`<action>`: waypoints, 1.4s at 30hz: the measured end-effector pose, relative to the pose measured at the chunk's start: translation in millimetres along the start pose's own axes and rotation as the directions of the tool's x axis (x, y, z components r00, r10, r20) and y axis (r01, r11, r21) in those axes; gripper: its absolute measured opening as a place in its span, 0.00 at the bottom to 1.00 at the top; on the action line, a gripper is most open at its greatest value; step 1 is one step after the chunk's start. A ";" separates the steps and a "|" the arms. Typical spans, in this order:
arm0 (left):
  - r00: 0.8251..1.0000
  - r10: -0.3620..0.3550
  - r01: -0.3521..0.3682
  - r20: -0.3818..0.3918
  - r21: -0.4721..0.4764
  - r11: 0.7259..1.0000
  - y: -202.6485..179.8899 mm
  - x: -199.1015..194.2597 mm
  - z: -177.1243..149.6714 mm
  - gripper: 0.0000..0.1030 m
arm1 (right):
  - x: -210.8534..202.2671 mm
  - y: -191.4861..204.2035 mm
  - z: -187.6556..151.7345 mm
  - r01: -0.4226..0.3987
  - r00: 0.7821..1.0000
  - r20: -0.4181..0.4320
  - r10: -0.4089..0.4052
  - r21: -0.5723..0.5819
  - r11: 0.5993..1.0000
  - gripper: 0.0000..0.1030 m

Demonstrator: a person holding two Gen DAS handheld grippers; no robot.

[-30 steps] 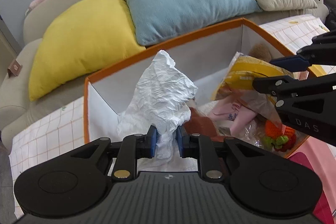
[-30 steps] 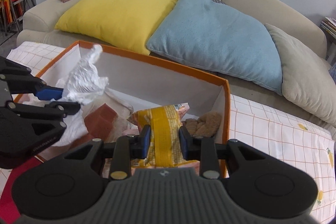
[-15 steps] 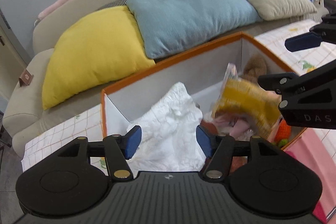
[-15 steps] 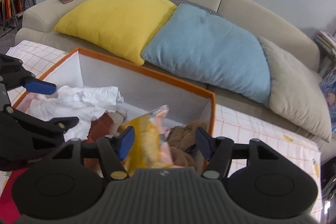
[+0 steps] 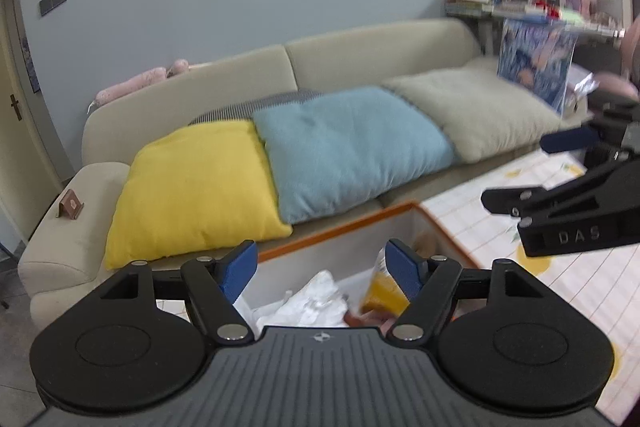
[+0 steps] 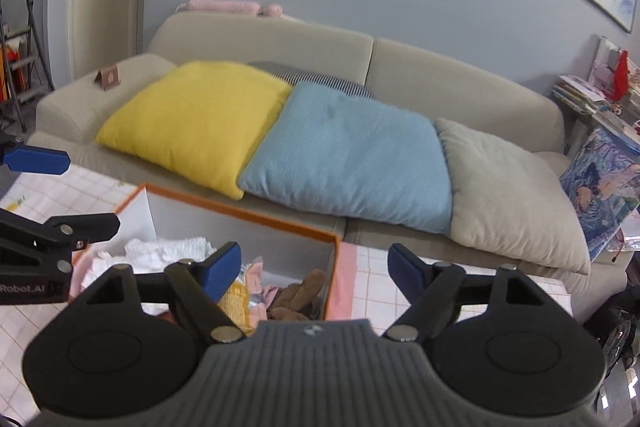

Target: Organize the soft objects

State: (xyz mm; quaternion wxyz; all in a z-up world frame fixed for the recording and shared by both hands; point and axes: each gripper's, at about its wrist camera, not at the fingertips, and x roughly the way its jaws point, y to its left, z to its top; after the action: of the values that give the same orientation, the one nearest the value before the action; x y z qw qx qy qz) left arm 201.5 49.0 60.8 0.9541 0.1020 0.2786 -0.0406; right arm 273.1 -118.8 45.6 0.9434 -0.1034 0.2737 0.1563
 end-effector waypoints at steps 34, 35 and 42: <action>0.982 0.110 -0.148 -0.155 -0.262 0.954 -74.2 -142.8 -118.3 0.94 | -186.4 -5.9 -137.5 0.001 0.998 -0.056 0.012 0.230 0.973 0.97; 0.981 0.105 -0.147 -0.166 -0.264 0.953 -77.5 -147.0 -121.2 0.94 | -188.2 -5.1 -140.4 0.003 0.997 -0.073 0.015 0.233 0.973 0.97; 0.978 0.128 -0.164 -0.165 -0.223 0.961 -93.4 -159.6 -119.4 0.94 | -204.2 5.4 -156.1 0.014 0.995 -0.099 0.007 0.213 0.977 0.97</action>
State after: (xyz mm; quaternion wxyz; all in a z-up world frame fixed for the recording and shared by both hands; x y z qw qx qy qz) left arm -7.9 -12.9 32.5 0.9364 0.0113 0.3435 0.0710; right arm 32.0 -206.3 27.6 0.9345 -0.0099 0.3353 0.1192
